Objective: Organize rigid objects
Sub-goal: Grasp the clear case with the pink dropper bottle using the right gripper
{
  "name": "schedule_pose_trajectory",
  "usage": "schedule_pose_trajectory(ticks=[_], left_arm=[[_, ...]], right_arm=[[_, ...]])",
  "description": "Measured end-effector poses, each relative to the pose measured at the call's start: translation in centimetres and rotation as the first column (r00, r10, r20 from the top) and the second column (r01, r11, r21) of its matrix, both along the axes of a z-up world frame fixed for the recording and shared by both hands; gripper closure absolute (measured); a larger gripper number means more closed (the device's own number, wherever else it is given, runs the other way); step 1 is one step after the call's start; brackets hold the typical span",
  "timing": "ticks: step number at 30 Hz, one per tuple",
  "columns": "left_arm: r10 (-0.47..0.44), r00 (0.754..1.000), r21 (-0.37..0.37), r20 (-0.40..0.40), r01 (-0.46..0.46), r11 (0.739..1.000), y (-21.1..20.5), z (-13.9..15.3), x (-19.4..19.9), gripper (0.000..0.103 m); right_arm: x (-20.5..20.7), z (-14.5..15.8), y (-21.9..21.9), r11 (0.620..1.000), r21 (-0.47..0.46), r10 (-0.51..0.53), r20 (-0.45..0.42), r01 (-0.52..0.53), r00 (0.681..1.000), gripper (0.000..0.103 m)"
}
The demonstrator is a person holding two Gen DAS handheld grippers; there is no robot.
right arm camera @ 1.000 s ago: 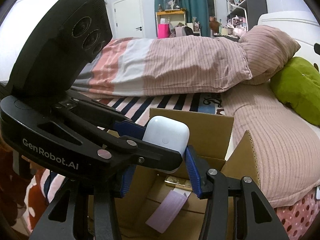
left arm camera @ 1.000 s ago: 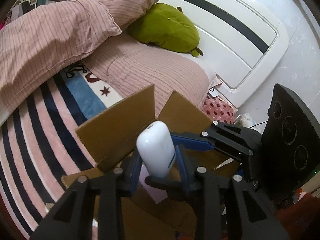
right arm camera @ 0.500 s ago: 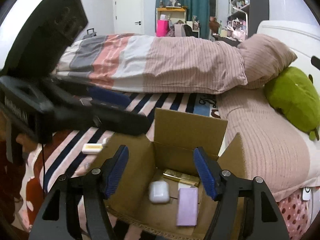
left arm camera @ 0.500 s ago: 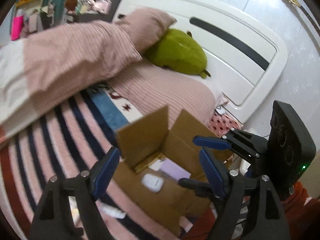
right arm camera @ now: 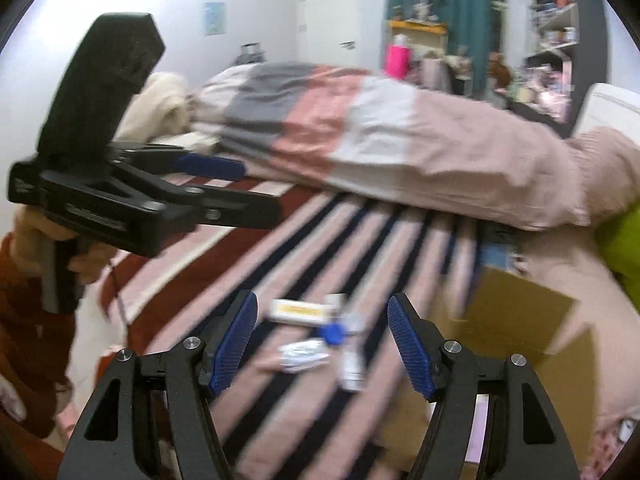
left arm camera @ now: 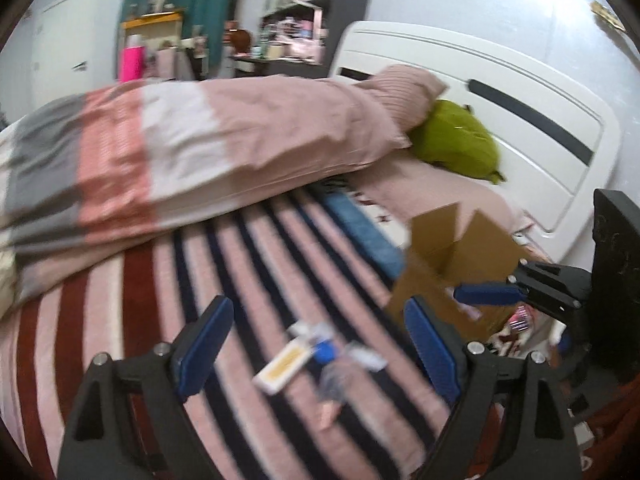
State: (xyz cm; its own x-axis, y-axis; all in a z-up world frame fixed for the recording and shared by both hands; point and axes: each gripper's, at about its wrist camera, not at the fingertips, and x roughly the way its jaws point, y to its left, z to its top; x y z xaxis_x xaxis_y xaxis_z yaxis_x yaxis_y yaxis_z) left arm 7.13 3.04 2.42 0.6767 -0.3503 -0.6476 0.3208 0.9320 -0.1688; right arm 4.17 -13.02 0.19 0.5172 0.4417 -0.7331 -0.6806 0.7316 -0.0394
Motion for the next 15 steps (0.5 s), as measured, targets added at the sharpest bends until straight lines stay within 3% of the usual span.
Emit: schedule_pose_trajectory(ticks=[5, 9, 13, 15], left_arm=[[0.095, 0.995, 0.007, -0.022, -0.095, 0.995, 4.2, -4.3, -2.4, 0.017], [0.122, 0.991, 0.002, -0.059, -0.122, 0.993, 5.8, -7.3, -3.4, 0.017], [0.121, 0.988, -0.023, -0.094, -0.124, 0.992, 6.4, -9.5, -3.9, 0.017], [0.121, 0.986, -0.035, -0.111, -0.125, 0.992, 6.5, -10.1, -3.9, 0.017]], right_arm=[[-0.2, -5.8, 3.7, 0.998, 0.015, 0.056, -0.153, -0.054, 0.987, 0.038], [1.6, -12.3, 2.8, 0.995, -0.071, -0.083, -0.232, 0.068, 0.969, 0.038], [4.0, -16.1, 2.3, 0.982, -0.139, -0.150, -0.152, 0.129, 0.977, 0.037], [5.0, -17.1, 2.3, 0.979, -0.158, -0.154, -0.145, 0.131, 0.977, 0.030]])
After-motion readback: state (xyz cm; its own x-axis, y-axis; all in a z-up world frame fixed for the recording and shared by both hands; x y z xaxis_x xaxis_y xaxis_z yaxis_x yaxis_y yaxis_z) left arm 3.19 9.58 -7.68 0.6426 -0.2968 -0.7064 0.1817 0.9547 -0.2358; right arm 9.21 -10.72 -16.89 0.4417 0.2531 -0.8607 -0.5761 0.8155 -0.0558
